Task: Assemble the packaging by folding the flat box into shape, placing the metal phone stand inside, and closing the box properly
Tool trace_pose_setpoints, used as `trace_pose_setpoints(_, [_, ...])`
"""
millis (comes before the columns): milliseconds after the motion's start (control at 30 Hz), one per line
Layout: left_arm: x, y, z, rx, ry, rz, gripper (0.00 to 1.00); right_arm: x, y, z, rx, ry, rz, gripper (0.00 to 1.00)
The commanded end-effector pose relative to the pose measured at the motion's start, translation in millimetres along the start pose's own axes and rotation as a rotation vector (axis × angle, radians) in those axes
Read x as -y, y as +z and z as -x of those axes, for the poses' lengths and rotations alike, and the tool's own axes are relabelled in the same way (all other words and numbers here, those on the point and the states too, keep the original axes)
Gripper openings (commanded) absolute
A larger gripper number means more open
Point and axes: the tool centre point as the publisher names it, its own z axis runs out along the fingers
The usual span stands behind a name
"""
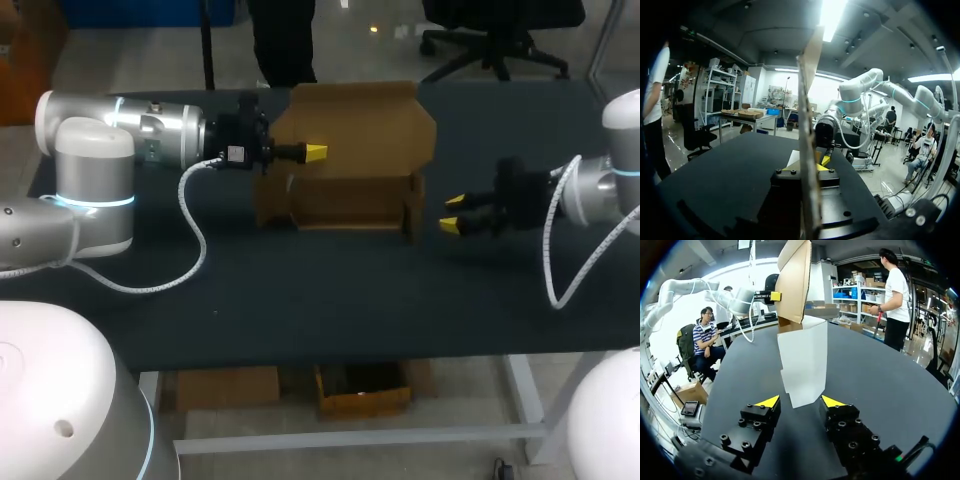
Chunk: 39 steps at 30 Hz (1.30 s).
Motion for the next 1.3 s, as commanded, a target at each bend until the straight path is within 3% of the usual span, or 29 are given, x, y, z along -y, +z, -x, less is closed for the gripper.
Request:
trace_pose_setpoints(33, [-4.9,0.2,1.5,0.000,0.001,0.000,0.00,1.2,-1.0,2.3,-0.023,0.001,0.005,0.45])
trace_pose_setpoints(367, [-4.9,0.2,1.5,0.000,0.001,0.000,0.00,1.2,-1.0,2.3,-0.023,0.001,0.005,0.50])
trace_pose_setpoints(567, [-4.9,0.2,1.5,0.000,0.001,0.000,0.00,1.2,-1.0,2.3,-0.023,0.001,0.005,0.46])
trace_pose_setpoints(800, [-4.9,0.2,1.5,0.000,0.001,0.000,0.00,-10.7,-1.5,8.2,-0.043,-0.092,0.006,0.47])
trace_pose_setpoints(1300, [-4.9,0.2,1.5,0.000,0.001,0.000,0.00,-17.5,24.9,15.3,-0.094,-0.176,0.010,0.42])
